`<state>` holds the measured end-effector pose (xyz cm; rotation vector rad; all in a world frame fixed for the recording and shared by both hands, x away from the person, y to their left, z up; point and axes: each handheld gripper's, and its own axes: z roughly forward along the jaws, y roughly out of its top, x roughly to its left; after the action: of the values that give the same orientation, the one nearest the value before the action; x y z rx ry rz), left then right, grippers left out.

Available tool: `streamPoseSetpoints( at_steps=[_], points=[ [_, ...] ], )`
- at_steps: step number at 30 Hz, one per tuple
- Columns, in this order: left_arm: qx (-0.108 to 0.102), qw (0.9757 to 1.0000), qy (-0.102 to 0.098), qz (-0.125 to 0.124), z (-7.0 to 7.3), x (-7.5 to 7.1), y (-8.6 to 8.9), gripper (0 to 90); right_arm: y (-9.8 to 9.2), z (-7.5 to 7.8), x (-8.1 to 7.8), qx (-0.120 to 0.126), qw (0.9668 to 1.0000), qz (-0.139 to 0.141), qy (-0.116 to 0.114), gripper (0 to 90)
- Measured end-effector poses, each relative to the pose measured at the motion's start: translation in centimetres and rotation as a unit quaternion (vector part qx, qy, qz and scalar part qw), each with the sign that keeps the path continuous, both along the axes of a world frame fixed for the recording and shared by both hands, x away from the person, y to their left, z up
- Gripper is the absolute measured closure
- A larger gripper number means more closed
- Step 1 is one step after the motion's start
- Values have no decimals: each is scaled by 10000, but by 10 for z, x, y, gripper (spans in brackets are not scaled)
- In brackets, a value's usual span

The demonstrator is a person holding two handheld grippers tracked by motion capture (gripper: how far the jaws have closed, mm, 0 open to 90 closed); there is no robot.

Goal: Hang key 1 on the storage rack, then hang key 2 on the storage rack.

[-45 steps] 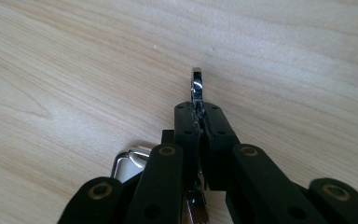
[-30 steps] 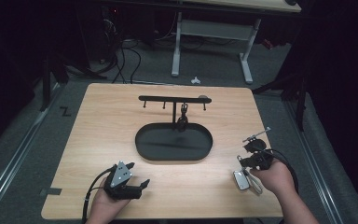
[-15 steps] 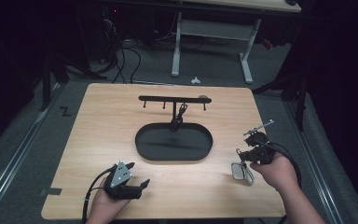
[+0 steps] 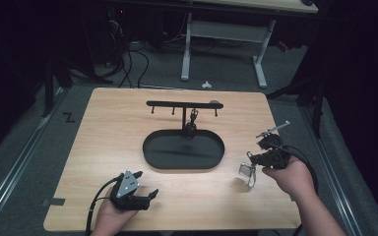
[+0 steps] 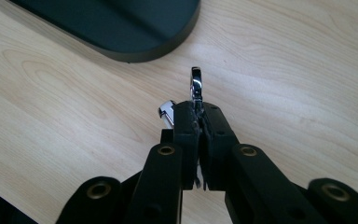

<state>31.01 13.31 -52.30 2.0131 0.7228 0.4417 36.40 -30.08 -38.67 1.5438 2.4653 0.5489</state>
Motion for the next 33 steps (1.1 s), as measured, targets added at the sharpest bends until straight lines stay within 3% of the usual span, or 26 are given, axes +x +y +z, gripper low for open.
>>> streamPoseSetpoints(
  at_steps=[4,7,18,29,33],
  points=[
    [29,10000,-47,12,0,0,2,167,7,2,2,2,10000,44,-50,865],
    [-85,9999,-50,70,2,-1,5,167,16,4,6,-63,9999,124,-53,865],
    [-19,10000,5,62,0,-3,7,166,50,25,22,-117,9985,501,-195,866],
    [-57,9998,-52,170,3,-5,14,166,70,32,34,-184,9969,725,-254,865],
    [18,9999,-33,114,1,-7,11,166,78,38,40,-157,9964,780,-293,865]
  ],
)
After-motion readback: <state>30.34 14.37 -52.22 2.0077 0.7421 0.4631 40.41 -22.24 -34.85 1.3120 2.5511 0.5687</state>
